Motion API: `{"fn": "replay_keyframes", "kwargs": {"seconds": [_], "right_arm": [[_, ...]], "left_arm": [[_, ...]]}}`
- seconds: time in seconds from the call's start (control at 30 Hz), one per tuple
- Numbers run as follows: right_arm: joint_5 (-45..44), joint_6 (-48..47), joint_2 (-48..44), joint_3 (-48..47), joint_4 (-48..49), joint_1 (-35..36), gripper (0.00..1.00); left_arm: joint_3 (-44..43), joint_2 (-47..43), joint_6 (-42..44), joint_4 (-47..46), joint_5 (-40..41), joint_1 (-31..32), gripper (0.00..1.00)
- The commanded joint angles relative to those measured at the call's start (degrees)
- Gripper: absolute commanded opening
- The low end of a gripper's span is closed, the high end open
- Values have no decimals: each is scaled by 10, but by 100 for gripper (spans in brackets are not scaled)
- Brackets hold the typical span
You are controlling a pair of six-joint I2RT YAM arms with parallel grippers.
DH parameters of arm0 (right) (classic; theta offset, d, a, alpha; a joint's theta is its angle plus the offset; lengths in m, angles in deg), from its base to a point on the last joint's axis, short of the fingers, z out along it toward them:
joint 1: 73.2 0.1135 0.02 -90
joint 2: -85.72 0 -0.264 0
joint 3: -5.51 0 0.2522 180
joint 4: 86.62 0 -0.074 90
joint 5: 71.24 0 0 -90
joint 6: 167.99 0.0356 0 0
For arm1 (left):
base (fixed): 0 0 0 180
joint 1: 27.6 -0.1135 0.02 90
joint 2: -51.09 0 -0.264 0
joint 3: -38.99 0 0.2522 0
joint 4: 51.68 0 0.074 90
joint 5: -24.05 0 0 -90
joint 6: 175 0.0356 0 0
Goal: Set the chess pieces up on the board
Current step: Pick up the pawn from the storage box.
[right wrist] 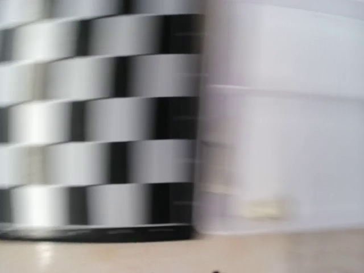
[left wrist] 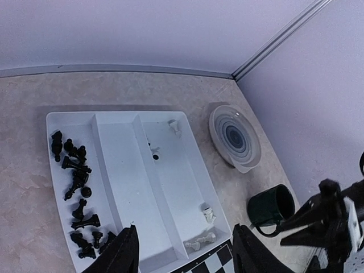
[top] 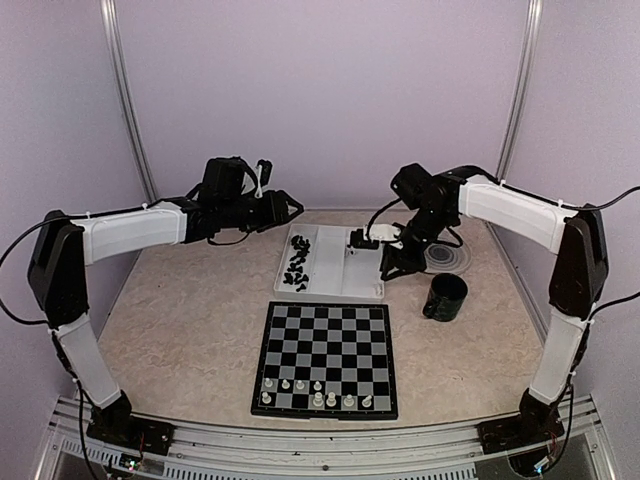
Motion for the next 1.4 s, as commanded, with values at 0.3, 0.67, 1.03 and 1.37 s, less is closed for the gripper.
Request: {"fn": "replay_keyframes", "kwargs": {"seconds": [0.3,0.67,1.03,1.37], "right_arm": [[-51,140,203,-159,206,-68,23],[-75,195,341,-279,225,-68,34],[-78,206,433,-365,229,-68,40],[-48,201,403,-289,232,-68,9]], "left_arm": [[-36,35,36,68,12,33,56],[59,-29,26,56,9,42,56],[84,-50,20,54,12,51,56],[76,-38,17,50,9,55,56]]}}
